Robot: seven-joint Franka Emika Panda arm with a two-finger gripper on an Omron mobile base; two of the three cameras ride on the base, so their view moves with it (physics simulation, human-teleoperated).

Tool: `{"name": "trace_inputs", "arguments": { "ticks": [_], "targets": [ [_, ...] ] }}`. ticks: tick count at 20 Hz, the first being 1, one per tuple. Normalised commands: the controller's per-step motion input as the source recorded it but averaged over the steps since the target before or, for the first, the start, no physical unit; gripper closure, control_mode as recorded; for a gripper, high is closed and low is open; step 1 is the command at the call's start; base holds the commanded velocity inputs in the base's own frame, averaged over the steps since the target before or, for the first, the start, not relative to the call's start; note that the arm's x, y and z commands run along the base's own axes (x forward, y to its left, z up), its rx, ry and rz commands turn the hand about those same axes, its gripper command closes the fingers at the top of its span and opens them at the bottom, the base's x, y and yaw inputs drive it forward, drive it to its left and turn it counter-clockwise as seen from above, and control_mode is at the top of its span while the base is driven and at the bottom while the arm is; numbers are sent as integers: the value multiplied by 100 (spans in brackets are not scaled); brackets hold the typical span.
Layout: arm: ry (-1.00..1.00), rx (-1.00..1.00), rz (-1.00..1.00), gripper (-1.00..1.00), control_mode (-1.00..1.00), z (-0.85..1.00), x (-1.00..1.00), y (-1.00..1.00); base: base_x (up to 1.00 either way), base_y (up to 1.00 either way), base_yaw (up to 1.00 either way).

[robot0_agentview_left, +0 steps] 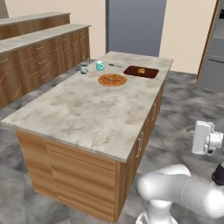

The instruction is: Take the pizza cutter from the drawer on the right and place it on the dining counter for cutting.

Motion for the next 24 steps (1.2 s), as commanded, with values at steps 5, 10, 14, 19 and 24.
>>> {"name": "trace_inputs", "arguments": {
  "ticks": [5,10,14,19,24],
  "targets": [
    [-12,11,0,-100,-100,-61,75,-3,0,0,0],
    [-1,2,0,-100,-100,-48,57,0,0,0,0],
    [0,0,0,-100,-100,-49,40,0,0,0,0],
    [0,5,0,-100,-100,-49,48,11,0,0,0],
    [0,8,0,-100,-100,-40,54,18,0,0,0]
  ]
}}
